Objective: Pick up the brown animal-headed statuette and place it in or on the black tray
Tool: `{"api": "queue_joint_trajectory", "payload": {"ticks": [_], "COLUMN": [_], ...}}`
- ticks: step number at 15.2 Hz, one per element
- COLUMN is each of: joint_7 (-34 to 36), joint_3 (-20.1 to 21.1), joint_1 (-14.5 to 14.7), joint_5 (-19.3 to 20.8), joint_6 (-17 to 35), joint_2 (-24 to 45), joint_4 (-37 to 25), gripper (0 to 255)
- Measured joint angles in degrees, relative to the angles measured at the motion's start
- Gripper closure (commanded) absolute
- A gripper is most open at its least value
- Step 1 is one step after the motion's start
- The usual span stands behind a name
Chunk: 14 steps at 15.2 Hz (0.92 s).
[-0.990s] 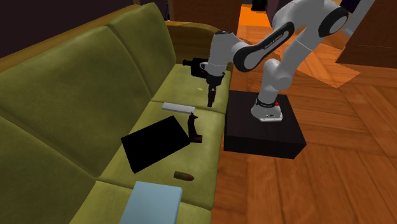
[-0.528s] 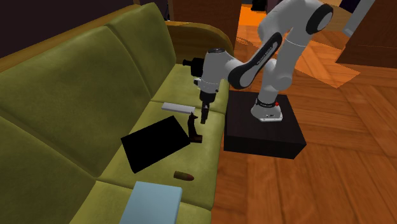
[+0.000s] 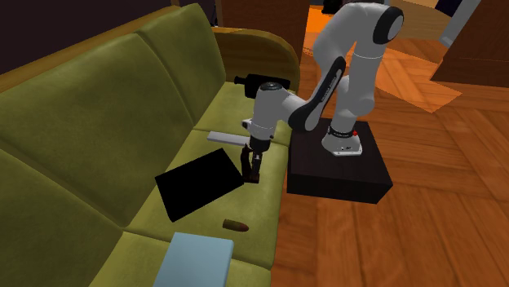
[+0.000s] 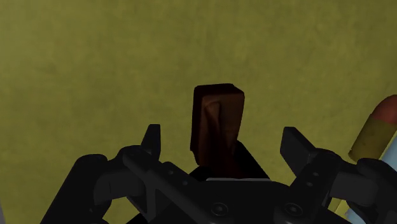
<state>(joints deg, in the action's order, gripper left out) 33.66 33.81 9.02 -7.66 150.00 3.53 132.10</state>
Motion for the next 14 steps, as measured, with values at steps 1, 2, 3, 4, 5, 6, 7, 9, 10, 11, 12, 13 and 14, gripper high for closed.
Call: {"api": "queue_joint_trajectory", "payload": {"ticks": [1,2,3,4,5,6,7,9,10,11,12,13,14], "joint_7": [0.7,1.1,1.6,2.2,2.9,3.0,3.2,3.4,3.4,3.4,3.4,3.4,3.4], "joint_3": [0.0,-0.2,-0.3,-0.5,-0.7,-0.8,-0.8,-0.8,-0.9,-0.9,-0.9,-0.9,-0.8], "joint_1": [0.2,0.3,0.5,0.7,1.0,1.0,1.1,1.2,1.2,1.2,1.2,1.2,1.2], "joint_5": [0.8,1.5,2.3,3.2,4.0,4.3,4.5,4.6,4.7,4.7,4.7,4.7,4.7], "joint_6": [0.8,1.6,2.3,2.9,3.5,3.7,3.8,3.9,4.0,4.0,4.0,4.0,4.0], "joint_2": [0.9,1.7,2.5,3.5,4.3,4.5,4.7,4.8,4.9,4.9,4.9,4.9,4.9], "joint_4": [0.0,0.0,0.0,-0.2,-0.3,-0.3,-0.4,-0.4,-0.4,-0.4,-0.4,-0.4,-0.4], "gripper": [0,0,0,0,0,0,0,0,0,0,255,255,255]}}
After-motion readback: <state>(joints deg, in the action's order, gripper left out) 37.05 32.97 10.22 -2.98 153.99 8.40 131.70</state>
